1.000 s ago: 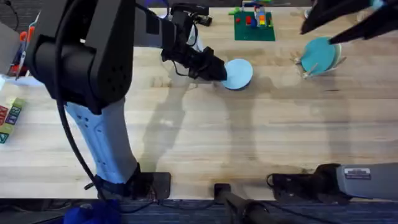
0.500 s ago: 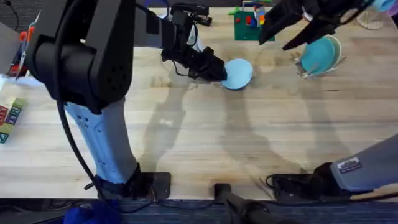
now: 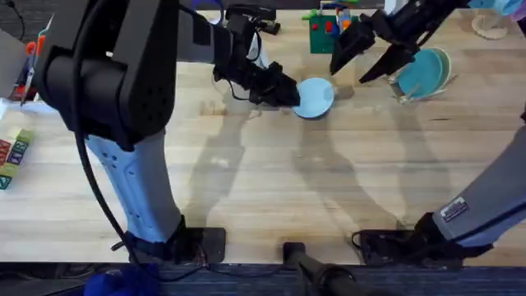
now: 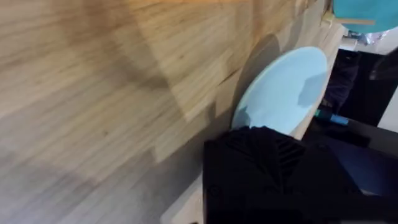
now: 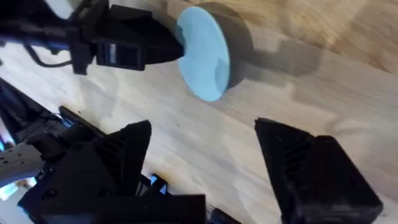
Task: Pick up the plates from the table one by one and place each into a slot on the dish rack.
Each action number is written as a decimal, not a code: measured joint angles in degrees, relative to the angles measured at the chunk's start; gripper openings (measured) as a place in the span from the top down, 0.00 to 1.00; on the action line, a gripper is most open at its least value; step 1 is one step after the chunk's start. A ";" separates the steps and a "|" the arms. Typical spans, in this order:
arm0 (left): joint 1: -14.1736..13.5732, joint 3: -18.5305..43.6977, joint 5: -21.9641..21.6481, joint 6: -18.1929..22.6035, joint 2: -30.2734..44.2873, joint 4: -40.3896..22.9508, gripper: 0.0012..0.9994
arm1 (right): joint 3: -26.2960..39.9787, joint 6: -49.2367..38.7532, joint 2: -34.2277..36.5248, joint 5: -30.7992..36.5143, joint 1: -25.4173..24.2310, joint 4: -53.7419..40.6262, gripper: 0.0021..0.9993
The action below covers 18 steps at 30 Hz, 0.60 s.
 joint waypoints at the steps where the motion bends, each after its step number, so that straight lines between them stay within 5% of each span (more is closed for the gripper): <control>1: 0.00 0.00 0.00 0.00 0.00 -0.02 0.96 | 0.00 0.00 0.51 0.00 0.05 0.04 0.00; 18: 0.00 0.00 0.00 0.00 0.00 -0.02 0.96 | 0.00 0.01 7.62 0.04 3.18 3.36 0.00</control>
